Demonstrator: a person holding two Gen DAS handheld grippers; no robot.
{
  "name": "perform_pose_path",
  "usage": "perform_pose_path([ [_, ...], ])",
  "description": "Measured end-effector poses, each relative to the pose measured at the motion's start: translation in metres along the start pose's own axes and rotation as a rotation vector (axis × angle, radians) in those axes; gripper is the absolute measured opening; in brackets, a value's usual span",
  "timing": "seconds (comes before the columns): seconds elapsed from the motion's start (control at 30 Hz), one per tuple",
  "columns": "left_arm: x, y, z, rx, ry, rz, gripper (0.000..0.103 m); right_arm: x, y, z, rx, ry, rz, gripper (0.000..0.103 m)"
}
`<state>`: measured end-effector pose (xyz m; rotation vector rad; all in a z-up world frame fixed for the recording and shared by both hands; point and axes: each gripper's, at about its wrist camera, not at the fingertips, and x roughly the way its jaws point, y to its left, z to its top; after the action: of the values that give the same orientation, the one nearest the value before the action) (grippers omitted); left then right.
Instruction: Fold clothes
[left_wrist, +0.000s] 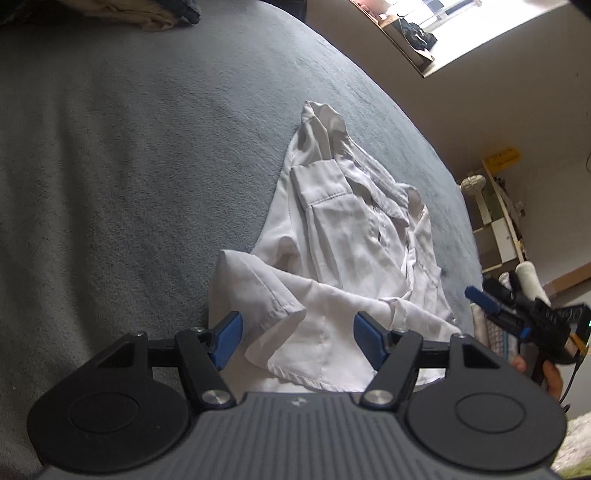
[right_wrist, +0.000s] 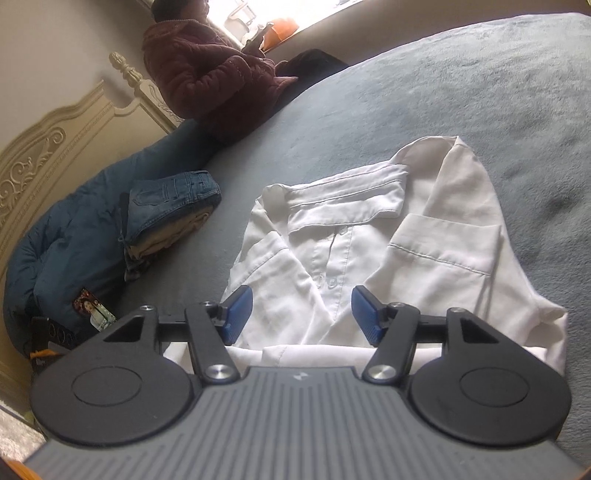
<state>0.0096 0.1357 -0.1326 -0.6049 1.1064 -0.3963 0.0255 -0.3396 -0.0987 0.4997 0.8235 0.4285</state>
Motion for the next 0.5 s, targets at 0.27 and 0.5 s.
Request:
perform_pose_path([
  [0.27,0.011,0.017,0.009,-0.132,0.05,-0.04,0.068,-0.06,-0.059,-0.007,0.179,-0.027,-0.105,0.079],
  [0.5,0.02,0.025,0.011,-0.212,0.05,-0.066,0.066,-0.08,-0.116,-0.032,0.457,-0.022,-0.15,0.082],
])
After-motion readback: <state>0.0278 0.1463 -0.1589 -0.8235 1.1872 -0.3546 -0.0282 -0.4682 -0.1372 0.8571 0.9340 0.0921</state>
